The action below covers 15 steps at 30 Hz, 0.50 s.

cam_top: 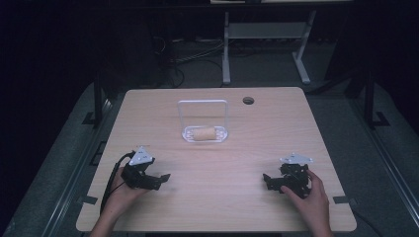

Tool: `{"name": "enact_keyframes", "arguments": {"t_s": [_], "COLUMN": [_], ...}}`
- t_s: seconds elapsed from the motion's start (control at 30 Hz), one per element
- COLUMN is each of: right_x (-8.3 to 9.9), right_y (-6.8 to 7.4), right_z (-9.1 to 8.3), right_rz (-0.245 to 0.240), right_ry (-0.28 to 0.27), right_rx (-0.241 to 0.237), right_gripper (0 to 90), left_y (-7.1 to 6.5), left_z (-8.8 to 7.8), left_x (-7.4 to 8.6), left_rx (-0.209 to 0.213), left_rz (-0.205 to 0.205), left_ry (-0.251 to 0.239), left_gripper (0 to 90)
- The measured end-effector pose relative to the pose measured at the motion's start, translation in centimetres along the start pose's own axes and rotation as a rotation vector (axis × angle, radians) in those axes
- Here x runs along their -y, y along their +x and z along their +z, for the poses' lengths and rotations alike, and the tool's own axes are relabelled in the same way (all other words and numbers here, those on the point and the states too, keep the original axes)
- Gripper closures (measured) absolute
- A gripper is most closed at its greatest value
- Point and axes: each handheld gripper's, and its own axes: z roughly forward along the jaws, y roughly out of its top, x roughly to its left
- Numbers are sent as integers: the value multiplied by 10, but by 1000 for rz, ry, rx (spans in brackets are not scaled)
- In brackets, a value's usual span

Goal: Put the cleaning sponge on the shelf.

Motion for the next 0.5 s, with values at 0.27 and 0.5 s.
{"name": "enact_keyframes", "arguments": {"t_s": [0.27,0.5], "right_x": [0,0], "right_y": [0,0], "right_z": [0,0], "right_rz": [3,3], "right_ry": [0,0], "right_rx": [0,0], "right_gripper": [5,5], "left_y": [-1,-2], "left_z": [-7,-11], "left_x": [12,24], "left_rx": [-12,-23], "left_rz": [-11,-14], "left_ry": [6,15], "left_gripper": [131,131]}}
